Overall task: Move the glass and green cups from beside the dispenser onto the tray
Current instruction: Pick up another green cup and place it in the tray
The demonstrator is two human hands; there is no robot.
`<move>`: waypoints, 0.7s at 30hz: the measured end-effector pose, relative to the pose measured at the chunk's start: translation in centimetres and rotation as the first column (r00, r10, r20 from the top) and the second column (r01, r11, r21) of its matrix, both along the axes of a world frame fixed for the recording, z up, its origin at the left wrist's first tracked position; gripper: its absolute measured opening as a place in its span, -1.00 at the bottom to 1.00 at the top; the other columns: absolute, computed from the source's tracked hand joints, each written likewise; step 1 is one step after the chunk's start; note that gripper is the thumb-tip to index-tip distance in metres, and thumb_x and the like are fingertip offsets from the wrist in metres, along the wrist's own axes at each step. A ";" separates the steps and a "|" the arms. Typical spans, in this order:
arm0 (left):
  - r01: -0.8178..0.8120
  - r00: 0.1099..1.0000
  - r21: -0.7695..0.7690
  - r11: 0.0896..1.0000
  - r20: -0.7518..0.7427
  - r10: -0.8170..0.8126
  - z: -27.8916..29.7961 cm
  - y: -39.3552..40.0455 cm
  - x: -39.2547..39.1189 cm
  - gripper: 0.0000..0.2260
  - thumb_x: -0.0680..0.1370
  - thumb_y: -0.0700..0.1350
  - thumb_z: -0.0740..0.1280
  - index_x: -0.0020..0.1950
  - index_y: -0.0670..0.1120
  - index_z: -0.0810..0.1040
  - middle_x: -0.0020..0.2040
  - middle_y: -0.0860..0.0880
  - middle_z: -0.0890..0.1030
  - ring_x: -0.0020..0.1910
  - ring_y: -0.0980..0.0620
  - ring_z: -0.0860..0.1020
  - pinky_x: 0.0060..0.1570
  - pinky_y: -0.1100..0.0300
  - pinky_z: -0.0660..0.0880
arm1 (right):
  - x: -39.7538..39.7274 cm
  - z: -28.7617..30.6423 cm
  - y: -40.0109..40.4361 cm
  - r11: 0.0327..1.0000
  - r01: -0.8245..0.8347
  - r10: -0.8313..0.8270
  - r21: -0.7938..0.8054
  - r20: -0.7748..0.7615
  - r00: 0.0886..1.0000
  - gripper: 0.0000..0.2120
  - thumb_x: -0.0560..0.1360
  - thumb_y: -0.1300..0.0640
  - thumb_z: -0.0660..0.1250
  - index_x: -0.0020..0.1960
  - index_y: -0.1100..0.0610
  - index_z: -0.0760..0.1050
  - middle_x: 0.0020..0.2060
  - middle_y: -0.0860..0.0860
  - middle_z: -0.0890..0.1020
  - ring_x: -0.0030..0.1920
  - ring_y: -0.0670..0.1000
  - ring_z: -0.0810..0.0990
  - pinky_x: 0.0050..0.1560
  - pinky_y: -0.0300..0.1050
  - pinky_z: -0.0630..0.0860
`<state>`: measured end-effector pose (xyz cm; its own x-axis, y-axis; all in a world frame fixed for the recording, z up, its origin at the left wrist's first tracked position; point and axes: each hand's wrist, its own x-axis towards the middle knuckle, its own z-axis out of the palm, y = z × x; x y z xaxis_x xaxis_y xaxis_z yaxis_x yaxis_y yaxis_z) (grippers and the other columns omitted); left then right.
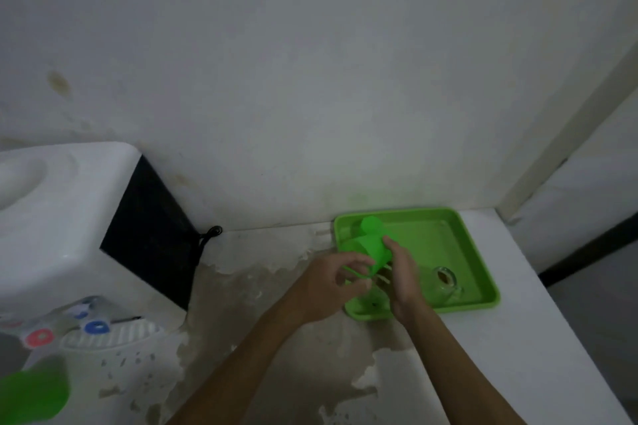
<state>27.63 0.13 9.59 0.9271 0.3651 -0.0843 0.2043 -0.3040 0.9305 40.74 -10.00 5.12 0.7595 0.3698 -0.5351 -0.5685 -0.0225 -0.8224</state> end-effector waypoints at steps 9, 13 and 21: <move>-0.077 0.997 -0.031 0.997 0.018 0.077 -3.1 2.3 5.8 -0.84 0.47 -0.10 0.43 -0.02 0.14 0.67 -0.09 -0.04 0.72 -0.17 0.10 0.63 -0.09 0.03 0.60 | 5.6 -1.0 -2.6 0.942 0.229 -0.035 -0.244 0.611 0.791 -0.64 0.37 0.05 0.54 0.10 0.02 0.51 -0.06 -0.03 0.62 -0.08 -0.18 0.61 -0.13 -0.33 0.51; -0.113 0.994 -0.052 0.992 -0.009 0.113 -5.2 3.2 7.5 -0.80 0.49 -0.17 0.45 -0.05 0.16 0.67 -0.08 -0.05 0.74 -0.12 0.02 0.68 -0.06 0.05 0.59 | 8.3 -2.0 -2.6 0.880 0.250 0.133 -0.404 0.714 0.687 -0.51 0.32 0.06 0.57 0.19 0.09 0.49 0.07 0.05 0.58 0.04 0.04 0.53 0.05 -0.01 0.51; -0.114 0.990 -0.050 0.992 -0.093 0.109 -8.9 4.7 7.6 -0.83 0.52 -0.15 0.43 0.00 0.13 0.66 -0.06 0.04 0.73 -0.09 0.11 0.68 -0.06 0.32 0.55 | 10.9 -4.9 -0.8 0.780 0.195 0.362 -0.594 0.683 0.634 -0.62 0.29 0.18 0.57 0.00 0.11 0.45 0.03 0.10 0.53 -0.09 0.02 0.45 -0.10 -0.12 0.39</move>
<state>35.21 4.87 0.74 0.8688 0.4581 -0.1879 0.3172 -0.2236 0.9216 51.61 -10.76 0.19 0.9543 0.2902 0.0719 0.2500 -0.6430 -0.7239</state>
